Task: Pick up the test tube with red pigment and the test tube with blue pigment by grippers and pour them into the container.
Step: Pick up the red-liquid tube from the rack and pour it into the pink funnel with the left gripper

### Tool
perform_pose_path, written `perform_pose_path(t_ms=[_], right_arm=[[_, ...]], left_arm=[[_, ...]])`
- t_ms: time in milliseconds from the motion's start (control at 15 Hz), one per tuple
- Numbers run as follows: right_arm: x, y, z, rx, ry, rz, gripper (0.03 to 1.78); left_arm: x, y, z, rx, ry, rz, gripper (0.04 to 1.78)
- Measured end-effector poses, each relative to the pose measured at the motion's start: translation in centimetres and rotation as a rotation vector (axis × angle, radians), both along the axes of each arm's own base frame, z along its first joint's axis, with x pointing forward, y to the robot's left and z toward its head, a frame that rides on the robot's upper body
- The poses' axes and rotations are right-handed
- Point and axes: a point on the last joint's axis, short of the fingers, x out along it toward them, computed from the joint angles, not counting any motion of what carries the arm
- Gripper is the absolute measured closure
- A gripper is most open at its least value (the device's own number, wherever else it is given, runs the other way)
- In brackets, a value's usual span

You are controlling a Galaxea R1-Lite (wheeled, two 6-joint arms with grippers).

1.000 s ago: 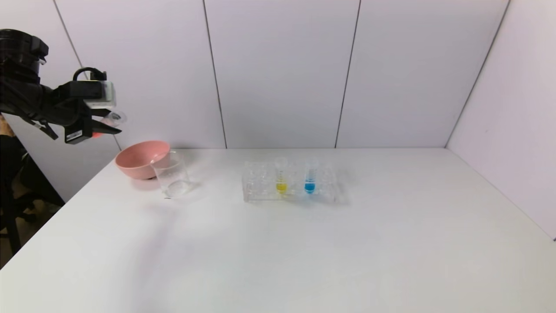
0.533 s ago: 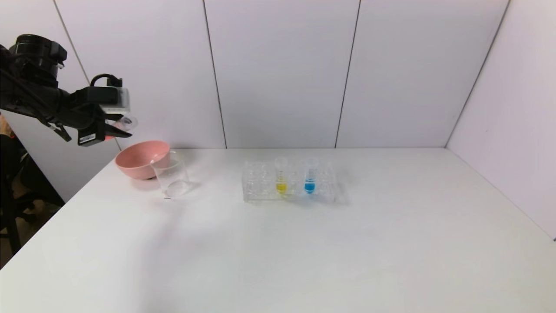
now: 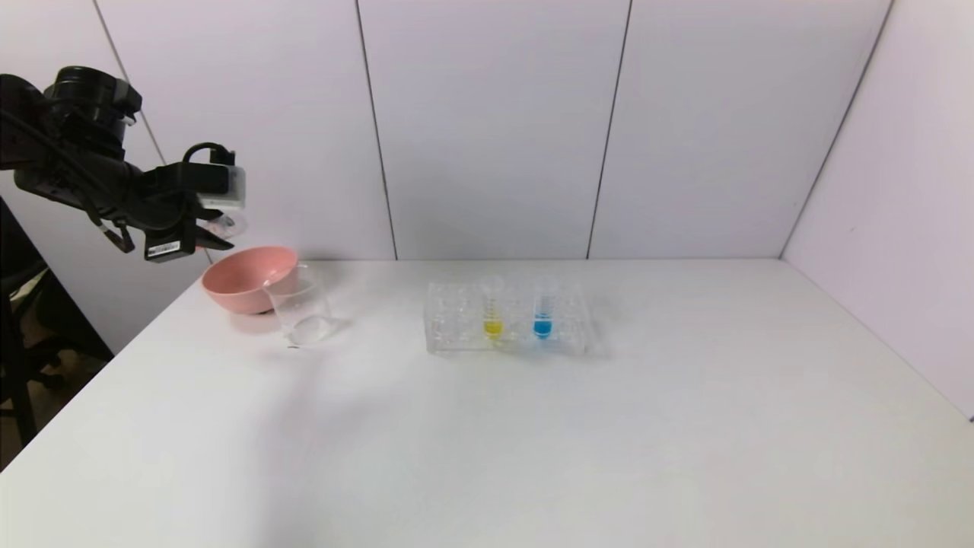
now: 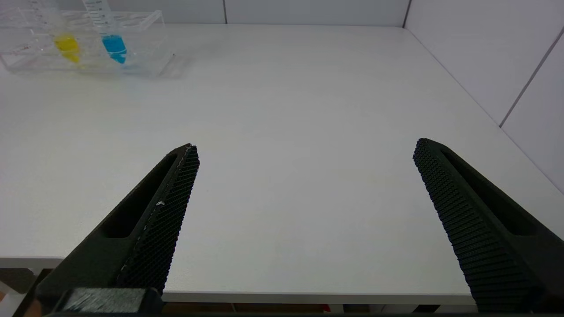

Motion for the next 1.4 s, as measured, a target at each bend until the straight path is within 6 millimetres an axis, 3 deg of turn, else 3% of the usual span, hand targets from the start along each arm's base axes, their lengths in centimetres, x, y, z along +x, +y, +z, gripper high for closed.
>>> perform_pose_path(t_ms=[867,1400], right_arm=[[0.0,0.0,0.0,0.0,0.0,0.0,0.04],[0.0,0.0,0.0,0.0,0.0,0.0,0.04]], left_arm=[[0.6,-1.9,-1.2,0.046,0.095,0.113,1.37],[0.9,-2.0,-1.5,0.048,0.101,0.112,1.37]])
